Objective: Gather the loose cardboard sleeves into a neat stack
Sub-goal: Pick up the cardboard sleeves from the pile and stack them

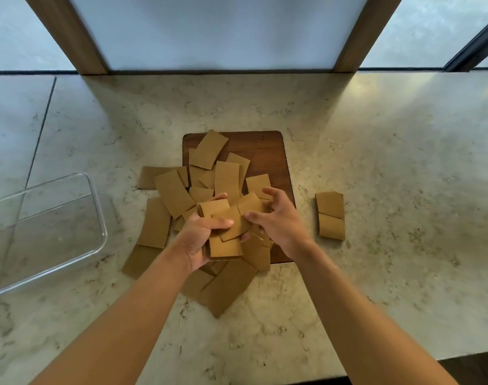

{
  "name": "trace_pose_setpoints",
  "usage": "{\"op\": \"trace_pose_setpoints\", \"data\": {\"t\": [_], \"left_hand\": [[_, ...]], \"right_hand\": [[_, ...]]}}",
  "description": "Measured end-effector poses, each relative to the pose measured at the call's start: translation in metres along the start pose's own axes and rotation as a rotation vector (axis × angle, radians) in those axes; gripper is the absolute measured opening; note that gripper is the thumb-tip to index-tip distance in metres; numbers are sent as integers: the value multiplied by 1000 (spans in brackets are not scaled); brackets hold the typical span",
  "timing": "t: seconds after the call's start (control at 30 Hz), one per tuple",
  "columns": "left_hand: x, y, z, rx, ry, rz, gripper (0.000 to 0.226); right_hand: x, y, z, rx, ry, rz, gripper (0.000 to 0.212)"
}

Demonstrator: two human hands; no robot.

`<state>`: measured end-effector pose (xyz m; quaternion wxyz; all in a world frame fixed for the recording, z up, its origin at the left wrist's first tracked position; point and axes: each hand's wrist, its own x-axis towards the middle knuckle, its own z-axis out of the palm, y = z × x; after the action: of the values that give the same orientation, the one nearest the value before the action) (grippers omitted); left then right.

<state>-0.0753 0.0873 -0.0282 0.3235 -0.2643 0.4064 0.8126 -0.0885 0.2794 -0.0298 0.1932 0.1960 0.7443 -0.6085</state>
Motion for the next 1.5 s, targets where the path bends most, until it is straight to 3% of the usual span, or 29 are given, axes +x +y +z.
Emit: {"op": "trace_pose_setpoints", "data": {"t": [0.1,0.2,0.3,0.43,0.53,0.6,0.7,0.77,0.83,0.93,0.97,1.07,1.13,1.2,1.27,1.33,1.4,1.43,1.5], "left_hand": [[-7,-1,5,48,-106,-64,51],[-15,4,-3,35,-284,-136,53],[-22,3,-16,-51,-391,-215,59],[-27,-8,-25,-25,-288,-203,33],[-29,-16,-41,-226,-135,-58,33],[-31,-20,-52,-321,-62,-30,32],[-34,-23,-70,-309,-32,-5,34],[-35,-20,-78,-277,-46,8,40],[-36,-16,-80,-189,-32,52,48],[-37,-11,-80,-9,-21,95,64],[-37,-8,-78,99,-38,84,68],[-39,-4,-64,658,-244,9,55],[-38,-12,-53,788,-382,-35,47],[-35,-21,-50,575,-331,-48,55],[-35,-24,-56,328,-252,27,76],[-34,-24,-65,175,-225,83,80],[-36,-23,-72,75,-225,106,58],[-38,-20,-75,31,-203,98,46],[-41,-15,-80,-3,-113,94,48]], "right_hand": [[-1,-1,10,63,20,-38,46],[-5,1,9,-73,-157,-261,43],[-10,2,6,-73,-315,-329,42],[-18,10,26,-446,-358,-472,41],[-33,28,44,-411,-70,-294,38],[-46,49,45,-586,69,-199,62],[-71,77,48,-936,-41,-193,105],[-79,89,50,-965,-16,-211,112],[-79,87,47,-830,3,-204,95],[-75,69,30,-440,-31,-174,37],[-74,60,23,-328,-70,-194,29],[-70,31,15,-169,-294,-253,22],[-68,22,24,-187,-324,-281,21],[-63,22,37,-192,-104,-325,15],[-55,28,40,-304,234,-285,25],[-51,39,36,-662,205,-148,60],[-52,54,35,-931,100,-86,80],[-52,59,35,-912,122,-101,77],[-48,55,30,-632,210,-167,51]]}}
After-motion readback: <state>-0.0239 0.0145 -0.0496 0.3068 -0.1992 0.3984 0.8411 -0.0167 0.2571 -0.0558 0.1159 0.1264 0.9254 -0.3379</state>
